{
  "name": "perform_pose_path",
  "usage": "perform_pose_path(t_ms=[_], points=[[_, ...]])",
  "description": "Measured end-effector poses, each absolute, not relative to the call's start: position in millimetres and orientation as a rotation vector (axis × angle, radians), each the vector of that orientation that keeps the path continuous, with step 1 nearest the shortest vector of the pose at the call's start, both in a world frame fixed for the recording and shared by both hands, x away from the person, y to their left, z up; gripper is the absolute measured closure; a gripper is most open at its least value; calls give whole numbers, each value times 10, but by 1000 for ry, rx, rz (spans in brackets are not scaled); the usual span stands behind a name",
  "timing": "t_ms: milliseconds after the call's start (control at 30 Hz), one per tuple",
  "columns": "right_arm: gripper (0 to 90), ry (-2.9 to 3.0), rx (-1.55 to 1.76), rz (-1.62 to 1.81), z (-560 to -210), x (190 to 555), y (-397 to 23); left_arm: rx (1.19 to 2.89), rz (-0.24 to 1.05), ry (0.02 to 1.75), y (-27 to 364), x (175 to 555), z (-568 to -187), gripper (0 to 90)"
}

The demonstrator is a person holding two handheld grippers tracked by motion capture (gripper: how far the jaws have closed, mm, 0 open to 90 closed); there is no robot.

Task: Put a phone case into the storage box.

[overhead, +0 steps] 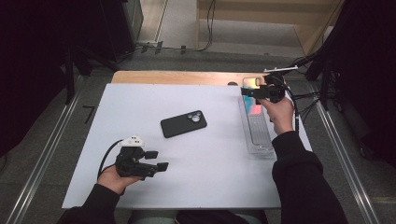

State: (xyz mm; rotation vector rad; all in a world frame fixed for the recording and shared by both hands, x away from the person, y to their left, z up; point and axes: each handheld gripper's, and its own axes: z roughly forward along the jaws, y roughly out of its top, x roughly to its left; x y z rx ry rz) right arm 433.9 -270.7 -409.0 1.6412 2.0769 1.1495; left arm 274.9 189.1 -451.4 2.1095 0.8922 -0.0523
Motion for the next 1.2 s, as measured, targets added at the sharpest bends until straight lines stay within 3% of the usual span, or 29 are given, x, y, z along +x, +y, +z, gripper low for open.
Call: perform_pose_path(t_ms=[400, 467, 1200], points=[[68, 2235, 1532, 1240, -4084, 4022, -2526, 2121, -68, 894, 1901, 2827, -4504, 285], [150, 2233, 1512, 1261, -4100, 3947, -2503, 2127, -68, 889, 1899, 2838, -4503, 285], [207, 2392, 1356, 1330, -4155, 3312, -2319, 2099, -88, 893, 1906, 2951, -4462, 284]])
